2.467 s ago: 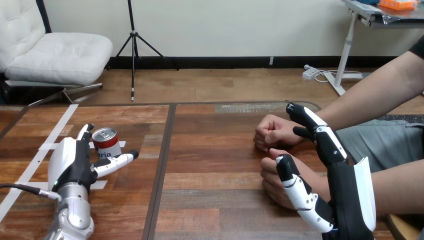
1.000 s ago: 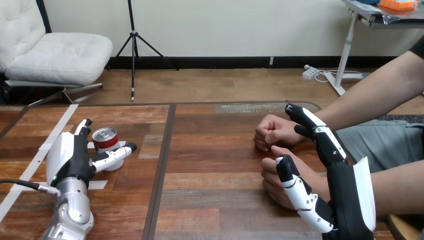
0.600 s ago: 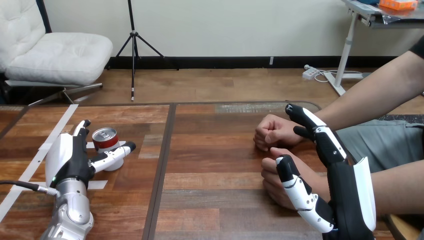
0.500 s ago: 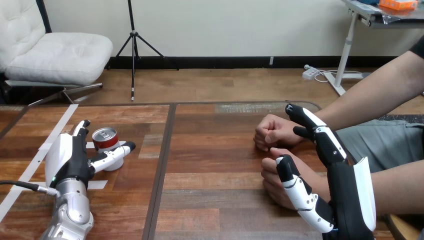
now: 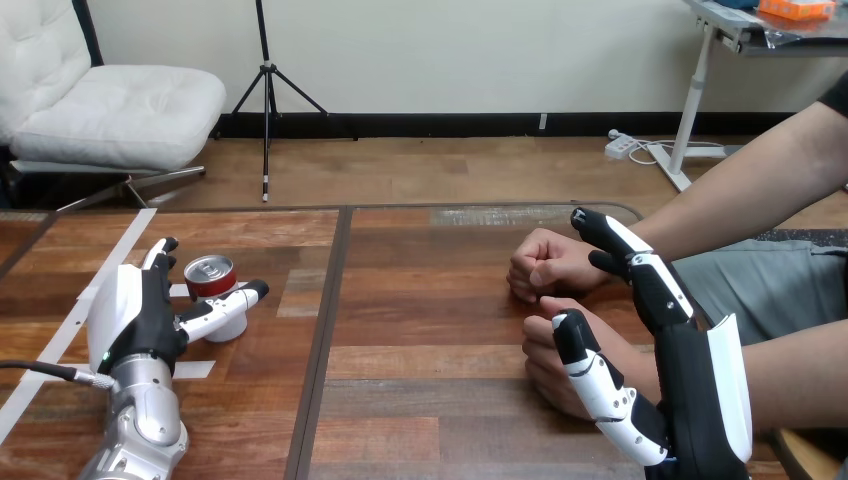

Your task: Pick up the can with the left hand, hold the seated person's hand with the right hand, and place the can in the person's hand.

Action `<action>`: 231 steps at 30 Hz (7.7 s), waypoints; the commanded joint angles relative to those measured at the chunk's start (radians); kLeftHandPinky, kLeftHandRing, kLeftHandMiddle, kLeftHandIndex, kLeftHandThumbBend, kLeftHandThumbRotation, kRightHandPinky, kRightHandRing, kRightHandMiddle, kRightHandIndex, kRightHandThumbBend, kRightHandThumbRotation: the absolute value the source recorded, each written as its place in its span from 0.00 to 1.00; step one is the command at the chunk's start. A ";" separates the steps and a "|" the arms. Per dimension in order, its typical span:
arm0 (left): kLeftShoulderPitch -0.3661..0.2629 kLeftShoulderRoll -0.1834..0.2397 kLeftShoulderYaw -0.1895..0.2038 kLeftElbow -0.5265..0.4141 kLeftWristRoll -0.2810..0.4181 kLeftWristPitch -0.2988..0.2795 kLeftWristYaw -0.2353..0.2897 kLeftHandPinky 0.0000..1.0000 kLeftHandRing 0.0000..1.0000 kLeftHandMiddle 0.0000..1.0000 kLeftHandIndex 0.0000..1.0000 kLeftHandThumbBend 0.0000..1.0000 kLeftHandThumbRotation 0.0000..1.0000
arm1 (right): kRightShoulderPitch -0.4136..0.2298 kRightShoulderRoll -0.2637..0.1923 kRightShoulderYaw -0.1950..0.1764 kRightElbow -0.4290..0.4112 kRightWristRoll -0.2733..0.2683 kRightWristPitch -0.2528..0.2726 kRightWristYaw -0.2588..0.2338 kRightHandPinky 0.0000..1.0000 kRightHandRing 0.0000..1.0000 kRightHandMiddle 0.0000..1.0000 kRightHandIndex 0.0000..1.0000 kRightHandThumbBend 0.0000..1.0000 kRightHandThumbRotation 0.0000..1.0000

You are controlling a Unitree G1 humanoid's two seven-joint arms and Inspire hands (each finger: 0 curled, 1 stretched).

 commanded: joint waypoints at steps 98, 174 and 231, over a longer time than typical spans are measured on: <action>-0.140 -0.021 -0.085 0.104 -0.013 -0.090 0.170 0.54 0.60 0.64 0.68 0.77 0.05 | 0.006 0.007 -0.013 -0.093 0.023 0.003 0.028 0.81 0.86 0.84 0.83 0.54 0.71; -0.124 -0.016 -0.092 0.118 0.008 -0.155 0.194 0.46 0.50 0.53 0.59 0.71 0.00 | 0.001 0.009 -0.020 -0.093 0.013 0.005 0.030 0.81 0.85 0.85 0.83 0.56 0.73; -0.189 -0.003 -0.175 0.113 0.086 0.042 -0.049 0.57 0.69 0.76 0.77 1.00 0.35 | 0.004 0.011 -0.015 -0.113 0.012 0.032 0.050 0.84 0.86 0.84 0.83 0.56 0.72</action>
